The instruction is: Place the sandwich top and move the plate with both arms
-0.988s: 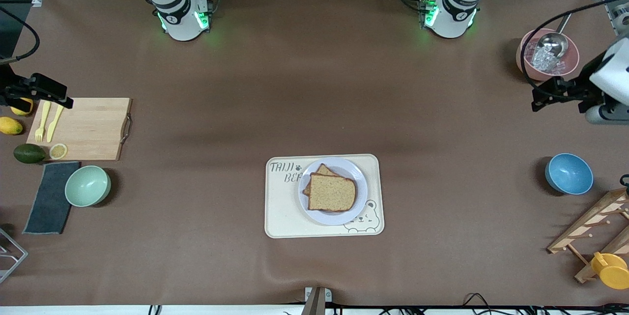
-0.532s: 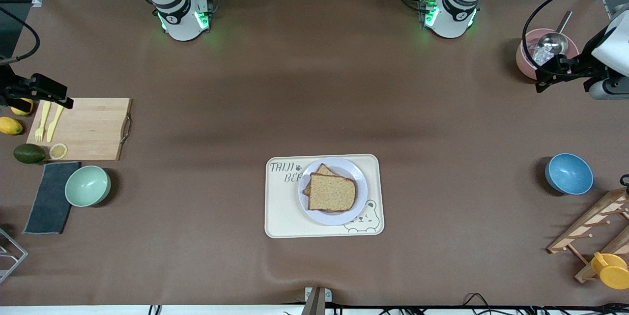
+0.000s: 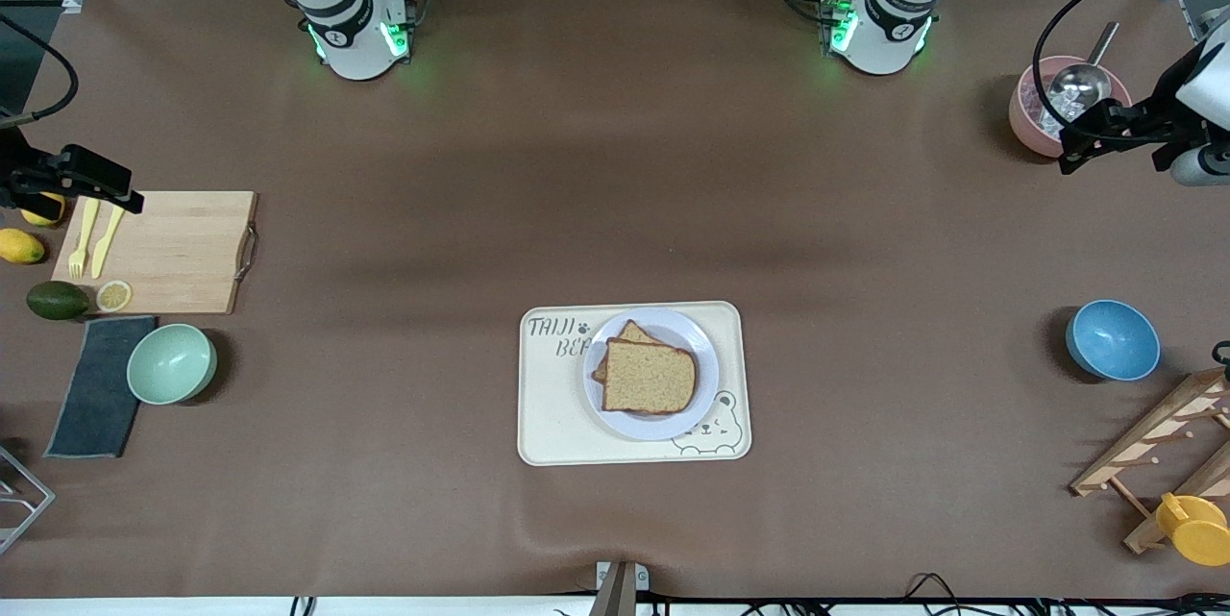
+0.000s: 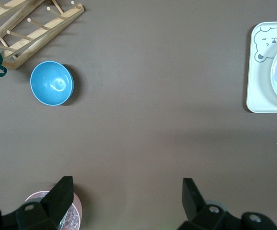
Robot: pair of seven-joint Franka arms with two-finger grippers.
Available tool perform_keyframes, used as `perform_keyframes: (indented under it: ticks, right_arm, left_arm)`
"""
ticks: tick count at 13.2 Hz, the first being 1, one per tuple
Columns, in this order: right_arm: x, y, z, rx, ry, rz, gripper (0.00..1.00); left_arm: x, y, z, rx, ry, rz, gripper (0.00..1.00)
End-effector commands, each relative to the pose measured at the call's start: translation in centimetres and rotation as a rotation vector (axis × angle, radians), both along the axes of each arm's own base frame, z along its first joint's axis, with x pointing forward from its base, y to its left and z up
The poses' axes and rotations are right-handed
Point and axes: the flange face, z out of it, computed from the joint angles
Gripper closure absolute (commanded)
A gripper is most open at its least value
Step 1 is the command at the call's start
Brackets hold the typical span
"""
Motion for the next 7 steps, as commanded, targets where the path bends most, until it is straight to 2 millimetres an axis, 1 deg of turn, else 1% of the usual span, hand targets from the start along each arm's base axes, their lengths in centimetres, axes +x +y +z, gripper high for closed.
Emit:
perform_keyframes:
  ticks: [1, 4, 7]
  right_arm:
    - [-0.07, -0.33, 0.06, -0.017, -0.001, -0.02, 0.0]
    - [-0.07, -0.33, 0.06, -0.017, -0.001, -0.02, 0.0]
    - [-0.03, -0.42, -0.03, -0.017, 0.001, -0.021, 0.0]
  left_arm:
    - [-1.16, -0.06, 0.99, -0.008, -0.006, 0.027, 0.0]
    - [-1.1, -0.41, 1.24, -0.012, -0.01, 0.02, 0.0]
    - [-0.44, -0.69, 1.02, -0.036, -0.007, 0.018, 0.0]
